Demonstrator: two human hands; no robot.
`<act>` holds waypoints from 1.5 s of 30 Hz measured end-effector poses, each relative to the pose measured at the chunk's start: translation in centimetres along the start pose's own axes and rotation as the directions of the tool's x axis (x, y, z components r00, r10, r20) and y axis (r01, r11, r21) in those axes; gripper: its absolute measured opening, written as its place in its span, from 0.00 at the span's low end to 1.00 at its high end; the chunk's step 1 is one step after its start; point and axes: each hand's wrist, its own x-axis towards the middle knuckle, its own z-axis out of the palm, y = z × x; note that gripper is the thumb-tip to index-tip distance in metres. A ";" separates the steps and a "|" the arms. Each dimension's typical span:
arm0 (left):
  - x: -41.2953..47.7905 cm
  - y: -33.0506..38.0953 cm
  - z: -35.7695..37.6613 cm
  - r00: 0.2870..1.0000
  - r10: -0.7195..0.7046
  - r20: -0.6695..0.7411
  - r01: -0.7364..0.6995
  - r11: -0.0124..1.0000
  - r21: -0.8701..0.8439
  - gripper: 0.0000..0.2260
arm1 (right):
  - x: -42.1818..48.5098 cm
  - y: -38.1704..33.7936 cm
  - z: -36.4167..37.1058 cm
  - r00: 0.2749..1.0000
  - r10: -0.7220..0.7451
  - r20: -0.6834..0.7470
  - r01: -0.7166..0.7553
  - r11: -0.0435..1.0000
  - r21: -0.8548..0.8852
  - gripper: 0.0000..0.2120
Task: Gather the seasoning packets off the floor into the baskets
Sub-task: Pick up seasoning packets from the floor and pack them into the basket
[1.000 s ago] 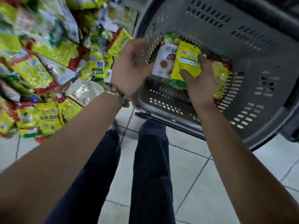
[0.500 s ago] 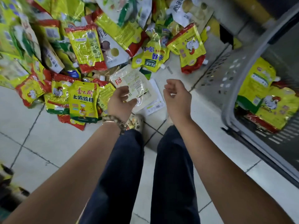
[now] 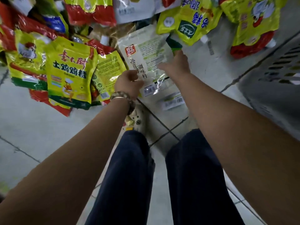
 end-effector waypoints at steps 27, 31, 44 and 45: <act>-2.8 -4.1 -6.6 0.980 -0.197 0.031 0.182 0.816 -0.548 0.06 | -7.5 -3.0 2.8 0.989 0.007 0.149 -0.110 0.705 0.700 0.06; -2.3 -6.4 -9.5 0.935 -0.328 -0.134 0.181 0.767 -0.616 0.05 | -5.5 -4.5 8.0 0.999 0.051 -0.013 -0.042 0.925 0.377 0.16; -3.0 -7.6 -13.8 0.913 -0.369 -0.171 0.183 0.747 -0.639 0.04 | -6.5 -5.7 8.9 0.989 -0.097 0.112 0.078 0.985 0.156 0.21; -3.4 -7.2 -14.1 0.919 -0.364 -0.155 0.190 0.750 -0.634 0.05 | -7.1 -5.3 7.4 0.988 -0.113 0.104 0.097 0.984 0.151 0.21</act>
